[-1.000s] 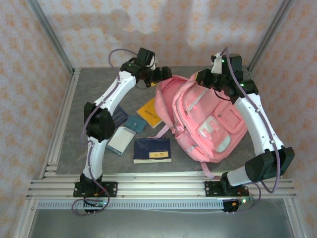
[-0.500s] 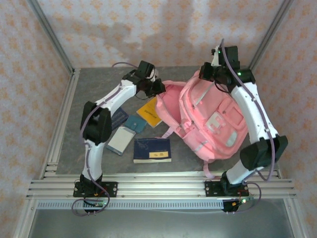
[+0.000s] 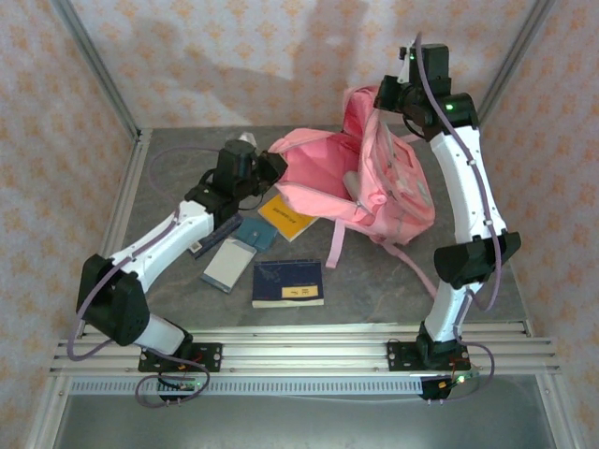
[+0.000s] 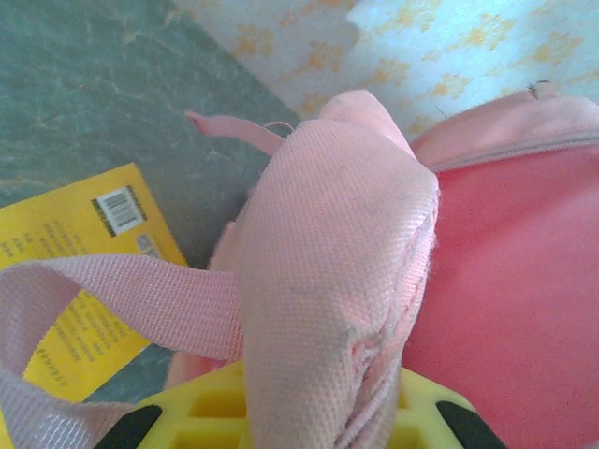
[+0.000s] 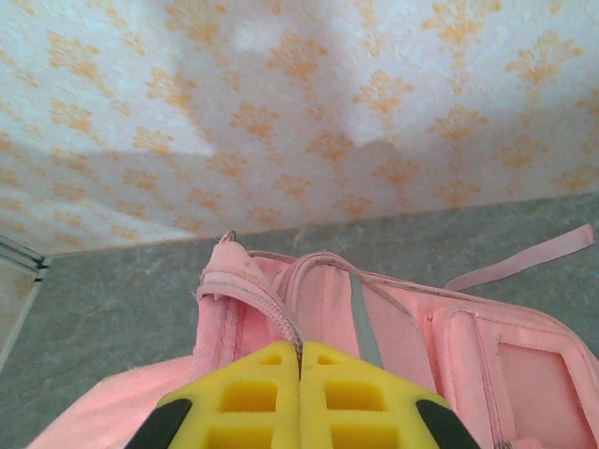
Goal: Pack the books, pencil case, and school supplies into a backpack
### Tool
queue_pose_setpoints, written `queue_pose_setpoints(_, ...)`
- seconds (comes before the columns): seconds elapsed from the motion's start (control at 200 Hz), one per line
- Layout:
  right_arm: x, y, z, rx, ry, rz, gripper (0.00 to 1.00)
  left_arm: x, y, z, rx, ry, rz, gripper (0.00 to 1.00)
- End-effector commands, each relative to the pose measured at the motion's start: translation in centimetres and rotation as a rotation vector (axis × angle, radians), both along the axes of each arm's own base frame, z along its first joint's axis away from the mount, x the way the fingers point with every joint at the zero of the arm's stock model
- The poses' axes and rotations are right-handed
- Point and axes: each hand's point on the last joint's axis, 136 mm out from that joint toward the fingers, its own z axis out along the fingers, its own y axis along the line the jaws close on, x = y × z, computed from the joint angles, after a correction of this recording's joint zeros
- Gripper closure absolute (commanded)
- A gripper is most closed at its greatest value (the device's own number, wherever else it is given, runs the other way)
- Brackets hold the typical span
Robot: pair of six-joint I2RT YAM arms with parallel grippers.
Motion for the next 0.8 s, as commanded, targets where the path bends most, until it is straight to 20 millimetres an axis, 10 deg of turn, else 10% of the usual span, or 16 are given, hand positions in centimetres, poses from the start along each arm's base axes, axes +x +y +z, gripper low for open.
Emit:
queue_pose_setpoints(0.0, 1.6, -2.7, 3.3, -0.039, -0.126, -0.1, 1.0, -2.1, -4.7, 2.0, -0.031, -0.093, -0.074, 1.0)
queue_pose_setpoints(0.17, 1.0, -4.7, -1.1, -0.124, 0.025, -0.203, 1.0, -5.3, -13.8, -2.4, -0.01, 0.013, -0.357, 1.0)
queue_pose_setpoints(0.355, -1.3, -3.7, -6.0, -0.213, 0.149, -0.156, 1.0, -6.3, -15.6, -5.5, 0.04, 0.097, -0.408, 1.0)
queue_pose_setpoints(0.44, -2.2, -2.7, -6.2, -0.226, 0.121, -0.1, 1.0, -6.5, -16.0, -6.3, 0.05, 0.13, -0.434, 0.66)
queue_pose_setpoints(0.575, -3.6, -1.1, -6.5, -0.214, 0.109, 0.014, 1.0, -6.6, -14.0, -5.5, 0.158, 0.125, -0.412, 0.36)
queue_pose_setpoints(0.796, -6.6, 1.5, -7.1, -0.173, 0.07, 0.218, 1.0, -3.6, -5.9, -4.4, 0.259, 0.172, -0.235, 0.33)
